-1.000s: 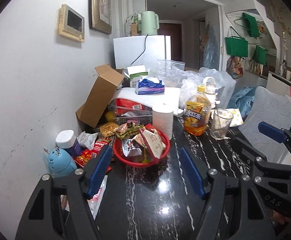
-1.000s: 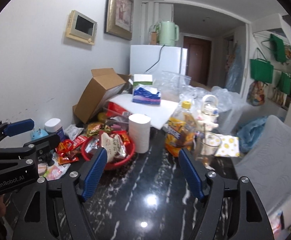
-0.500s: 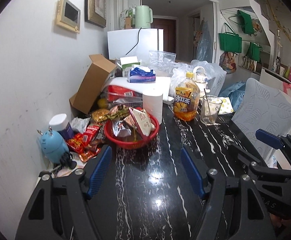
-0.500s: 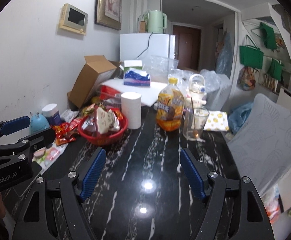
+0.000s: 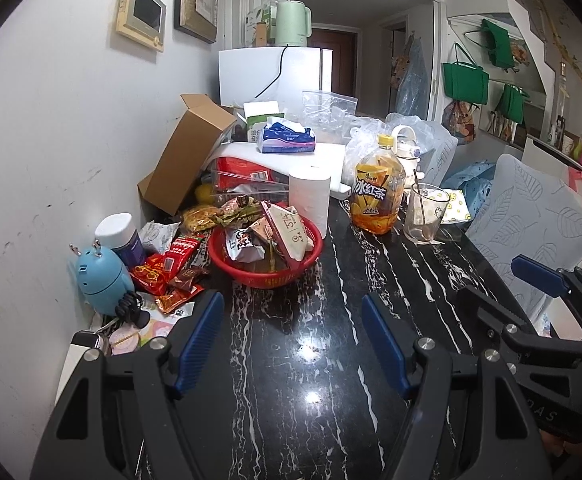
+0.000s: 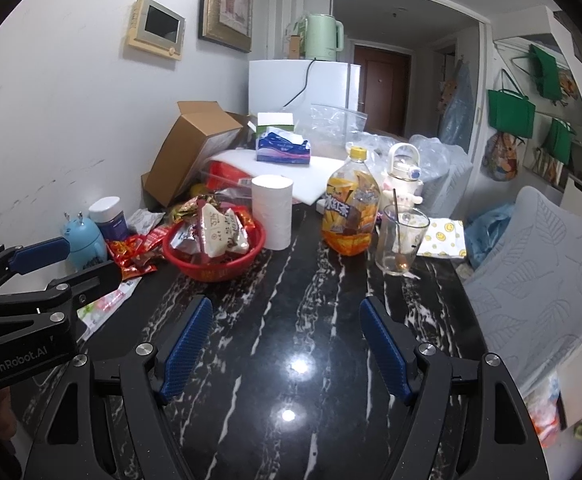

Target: Organize snacks

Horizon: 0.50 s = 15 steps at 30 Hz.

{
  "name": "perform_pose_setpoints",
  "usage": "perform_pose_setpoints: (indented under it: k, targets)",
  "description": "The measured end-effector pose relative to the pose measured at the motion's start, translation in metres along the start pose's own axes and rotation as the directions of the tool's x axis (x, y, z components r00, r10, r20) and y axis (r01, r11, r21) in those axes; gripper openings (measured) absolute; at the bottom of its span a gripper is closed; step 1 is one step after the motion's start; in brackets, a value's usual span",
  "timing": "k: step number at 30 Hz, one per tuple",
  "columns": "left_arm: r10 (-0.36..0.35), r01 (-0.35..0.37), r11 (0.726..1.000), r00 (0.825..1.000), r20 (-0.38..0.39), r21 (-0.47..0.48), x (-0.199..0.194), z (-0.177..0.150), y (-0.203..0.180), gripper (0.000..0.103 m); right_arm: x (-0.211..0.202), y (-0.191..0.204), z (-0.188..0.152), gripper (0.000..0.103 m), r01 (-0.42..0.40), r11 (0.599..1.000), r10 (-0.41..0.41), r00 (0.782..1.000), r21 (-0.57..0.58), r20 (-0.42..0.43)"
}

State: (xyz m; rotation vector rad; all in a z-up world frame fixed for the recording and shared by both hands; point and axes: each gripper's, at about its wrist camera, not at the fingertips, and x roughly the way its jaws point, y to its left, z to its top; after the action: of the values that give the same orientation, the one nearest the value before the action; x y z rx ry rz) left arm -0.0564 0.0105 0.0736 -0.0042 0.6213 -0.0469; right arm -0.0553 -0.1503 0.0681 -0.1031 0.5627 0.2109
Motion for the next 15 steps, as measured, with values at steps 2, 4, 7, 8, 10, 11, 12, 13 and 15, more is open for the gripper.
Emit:
perform_pose_setpoints:
  k: [2, 4, 7, 8, 10, 11, 12, 13, 15]
  targets:
    - [0.003, -0.003, 1.0, 1.0, -0.001, 0.001, 0.0002, 0.0003, 0.0004, 0.07, 0.0006, 0.0003, 0.0006, 0.076, -0.003, 1.0, 0.003, 1.0, -0.003, 0.0]
    - [0.007, -0.007, 1.0, 1.0, -0.001, 0.002, 0.0008, 0.001, 0.0013, 0.07, 0.0015, 0.0008, 0.0012, 0.076, -0.007, 1.0, 0.007, 1.0, -0.004, 0.0]
    - [0.012, -0.012, 1.0, 1.0, 0.003, 0.005, 0.0004, 0.002, 0.0016, 0.07, 0.0023, 0.0013, 0.0018, 0.076, -0.011, 1.0, 0.011, 1.0, -0.007, 0.0]
    - [0.011, -0.011, 1.0, 1.0, 0.003, 0.005, 0.0003, 0.0022, 0.0015, 0.07, 0.0026, 0.0019, 0.0021, 0.076, -0.012, 1.0, 0.012, 1.0, -0.008, 0.0]
    - [0.011, -0.011, 1.0, 1.0, 0.003, 0.005, 0.0005, 0.0025, 0.0014, 0.07, 0.003, 0.0026, 0.0028, 0.076, -0.015, 1.0, 0.015, 1.0, -0.011, 0.0]
    - [0.011, -0.011, 1.0, 1.0, 0.003, 0.005, 0.0009, 0.0027, 0.0016, 0.07, 0.0032, 0.003, 0.003, 0.076, -0.017, 1.0, 0.017, 1.0, -0.012, 0.0]
    - [0.011, -0.011, 1.0, 1.0, 0.003, 0.005, 0.0006, 0.0025, 0.0014, 0.07, 0.003, 0.003, 0.003, 0.076, -0.019, 1.0, 0.019, 1.0, -0.014, 0.0]
    - [0.011, -0.011, 1.0, 1.0, 0.003, 0.005, 0.0006, 0.0026, 0.0015, 0.07, 0.0035, 0.0028, 0.003, 0.076, -0.02, 1.0, 0.02, 1.0, -0.014, 0.0]
    - [0.011, -0.011, 1.0, 1.0, 0.003, 0.006, 0.0006, 0.0025, 0.0013, 0.07, 0.0038, 0.0028, 0.0032, 0.076, -0.021, 1.0, 0.021, 1.0, -0.014, 0.0]
